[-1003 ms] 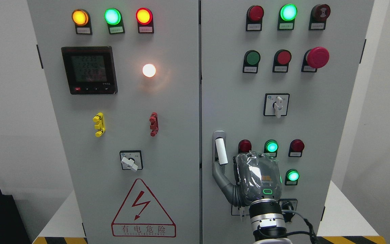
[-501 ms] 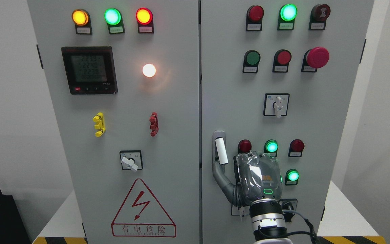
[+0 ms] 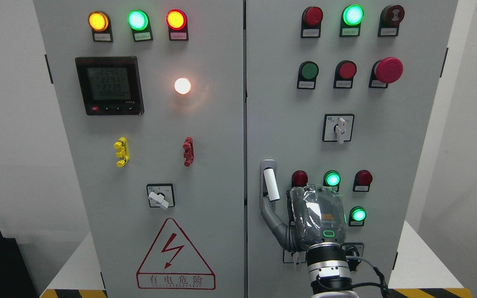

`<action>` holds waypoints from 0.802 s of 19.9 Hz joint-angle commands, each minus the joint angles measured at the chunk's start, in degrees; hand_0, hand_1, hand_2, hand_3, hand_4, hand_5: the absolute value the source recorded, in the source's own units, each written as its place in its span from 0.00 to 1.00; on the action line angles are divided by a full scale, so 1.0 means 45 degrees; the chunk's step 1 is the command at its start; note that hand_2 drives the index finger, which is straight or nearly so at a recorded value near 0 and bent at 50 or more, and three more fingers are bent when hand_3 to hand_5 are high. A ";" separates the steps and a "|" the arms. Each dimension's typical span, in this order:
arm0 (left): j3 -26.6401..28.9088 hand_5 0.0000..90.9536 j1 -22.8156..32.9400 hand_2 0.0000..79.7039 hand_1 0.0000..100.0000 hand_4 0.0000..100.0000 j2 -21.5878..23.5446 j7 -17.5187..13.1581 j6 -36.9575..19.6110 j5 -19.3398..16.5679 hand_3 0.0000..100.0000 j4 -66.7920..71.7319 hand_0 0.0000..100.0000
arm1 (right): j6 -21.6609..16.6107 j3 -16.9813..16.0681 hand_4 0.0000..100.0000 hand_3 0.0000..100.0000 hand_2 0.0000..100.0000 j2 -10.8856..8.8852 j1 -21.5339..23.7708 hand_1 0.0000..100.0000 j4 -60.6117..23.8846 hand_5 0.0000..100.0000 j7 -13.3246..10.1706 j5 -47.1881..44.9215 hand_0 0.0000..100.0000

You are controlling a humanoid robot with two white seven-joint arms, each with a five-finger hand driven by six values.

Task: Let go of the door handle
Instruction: 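Rotate the handle with the right hand until it lies horizontal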

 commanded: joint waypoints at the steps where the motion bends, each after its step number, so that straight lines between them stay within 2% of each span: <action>1: 0.0137 0.00 -0.0006 0.00 0.39 0.00 0.0000 0.0001 -0.0026 0.0000 0.00 0.0215 0.12 | -0.0013 -0.0161 0.98 1.00 0.99 -0.0047 0.0010 0.10 -0.0047 0.92 -0.0008 0.0019 0.46; 16: 0.0137 0.00 -0.0006 0.00 0.39 0.00 0.0000 0.0001 -0.0027 0.0000 0.00 0.0215 0.12 | -0.0032 -0.0415 0.98 1.00 0.99 -0.0125 -0.0010 0.10 -0.0125 0.93 -0.0028 0.0019 0.47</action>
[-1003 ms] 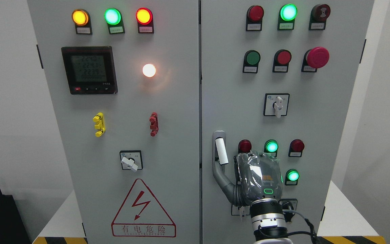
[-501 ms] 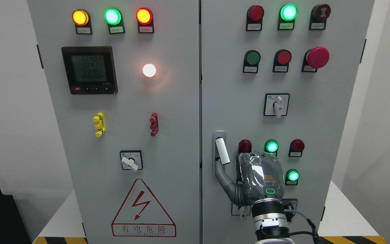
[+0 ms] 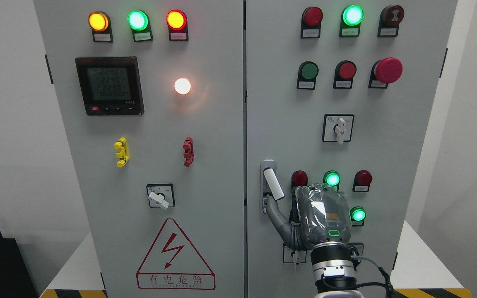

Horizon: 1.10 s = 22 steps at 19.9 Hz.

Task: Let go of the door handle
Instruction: 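Rotate the handle with the right hand until it lies horizontal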

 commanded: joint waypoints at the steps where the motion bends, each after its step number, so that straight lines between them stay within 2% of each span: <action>1: 0.0137 0.00 -0.0001 0.00 0.39 0.00 0.0000 0.0001 0.0002 0.0000 0.00 0.0215 0.12 | -0.0012 -0.0188 0.98 1.00 0.99 -0.0059 -0.0018 0.10 -0.0055 0.93 0.0016 0.0001 0.47; 9: 0.0137 0.00 -0.0001 0.00 0.39 0.00 0.0000 0.0001 0.0002 0.0000 0.00 0.0215 0.12 | -0.0051 -0.0441 0.98 1.00 0.99 -0.0078 -0.0018 0.10 -0.0074 0.93 0.0016 0.0020 0.48; 22: 0.0137 0.00 -0.0001 0.00 0.39 0.00 0.0000 0.0001 0.0002 0.0000 0.00 0.0215 0.12 | -0.0051 -0.0461 0.98 1.00 0.99 -0.0059 -0.0116 0.10 -0.0172 0.93 0.0016 -0.0019 0.48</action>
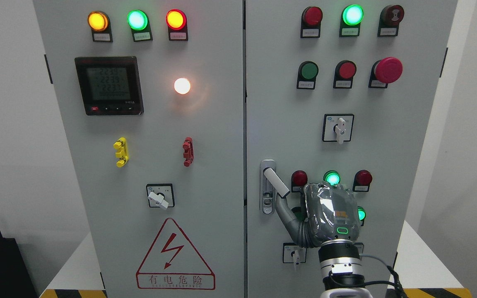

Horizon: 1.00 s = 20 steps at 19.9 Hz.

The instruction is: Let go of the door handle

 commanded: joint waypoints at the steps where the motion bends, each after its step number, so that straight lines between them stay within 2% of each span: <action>1: 0.0137 0.00 -0.0001 0.00 0.39 0.00 0.0000 0.0001 0.0007 0.0000 0.00 0.0215 0.12 | -0.0019 -0.0095 0.98 1.00 0.99 0.0000 -0.0045 0.10 -0.0079 0.93 0.0008 -0.0020 0.48; 20: 0.0137 0.00 -0.0001 0.00 0.39 0.00 0.0000 0.0001 0.0007 0.0000 0.00 0.0215 0.12 | -0.0058 -0.0212 0.98 1.00 0.99 0.0000 -0.0182 0.10 -0.0079 0.93 0.0027 -0.0020 0.49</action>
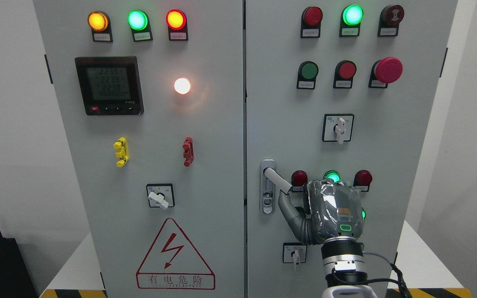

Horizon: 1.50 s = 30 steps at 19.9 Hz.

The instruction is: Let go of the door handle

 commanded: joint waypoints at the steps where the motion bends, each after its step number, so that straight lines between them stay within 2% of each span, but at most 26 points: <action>1: 0.0137 0.00 -0.0001 0.00 0.39 0.00 0.0000 0.0001 0.0009 0.0000 0.00 0.0215 0.12 | -0.0028 -0.0063 0.98 1.00 0.99 -0.0001 -0.0056 0.10 -0.0012 0.93 0.0000 -0.0001 0.49; 30: 0.0137 0.00 -0.0001 0.00 0.39 0.00 0.0000 0.0001 -0.0010 0.0000 0.00 0.0215 0.12 | -0.0087 -0.0199 0.98 1.00 0.99 -0.0059 -0.0075 0.10 -0.0206 0.93 -0.0020 -0.0060 0.49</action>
